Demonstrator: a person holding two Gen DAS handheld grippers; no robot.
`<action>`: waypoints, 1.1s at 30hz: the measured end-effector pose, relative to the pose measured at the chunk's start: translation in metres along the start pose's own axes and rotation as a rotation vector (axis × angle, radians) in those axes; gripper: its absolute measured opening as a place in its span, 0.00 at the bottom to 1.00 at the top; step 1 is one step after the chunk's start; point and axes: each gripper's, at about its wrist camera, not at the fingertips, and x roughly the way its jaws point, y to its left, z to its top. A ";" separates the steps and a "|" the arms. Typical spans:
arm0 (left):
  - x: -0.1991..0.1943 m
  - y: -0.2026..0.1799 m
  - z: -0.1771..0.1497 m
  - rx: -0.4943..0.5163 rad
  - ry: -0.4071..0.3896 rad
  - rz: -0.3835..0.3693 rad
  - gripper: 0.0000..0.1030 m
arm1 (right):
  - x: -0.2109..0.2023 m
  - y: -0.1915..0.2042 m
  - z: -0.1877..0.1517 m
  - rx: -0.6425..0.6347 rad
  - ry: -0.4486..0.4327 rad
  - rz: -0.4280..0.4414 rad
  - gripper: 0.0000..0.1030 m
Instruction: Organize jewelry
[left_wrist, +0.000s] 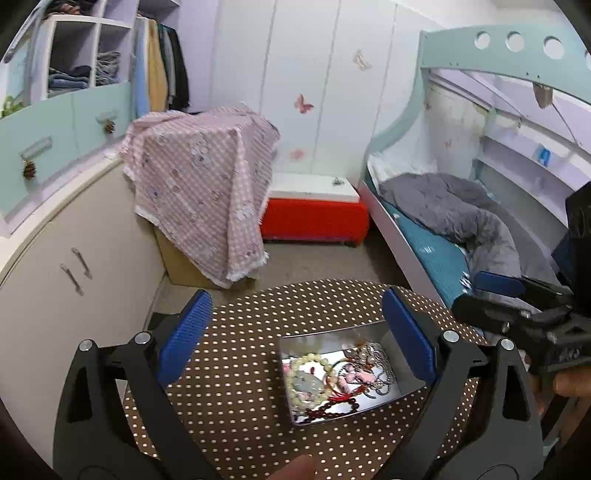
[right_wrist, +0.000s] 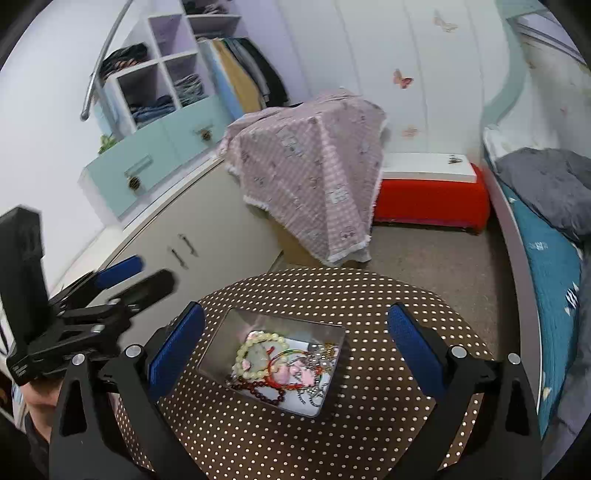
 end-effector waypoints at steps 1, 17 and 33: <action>-0.005 0.002 -0.001 -0.004 -0.011 0.015 0.91 | -0.002 -0.001 0.001 0.007 -0.006 -0.012 0.93; -0.121 -0.014 -0.028 0.021 -0.192 0.144 0.93 | -0.083 0.048 -0.032 -0.034 -0.145 -0.111 0.93; -0.223 -0.048 -0.088 0.037 -0.301 0.211 0.94 | -0.173 0.104 -0.121 -0.053 -0.292 -0.246 0.93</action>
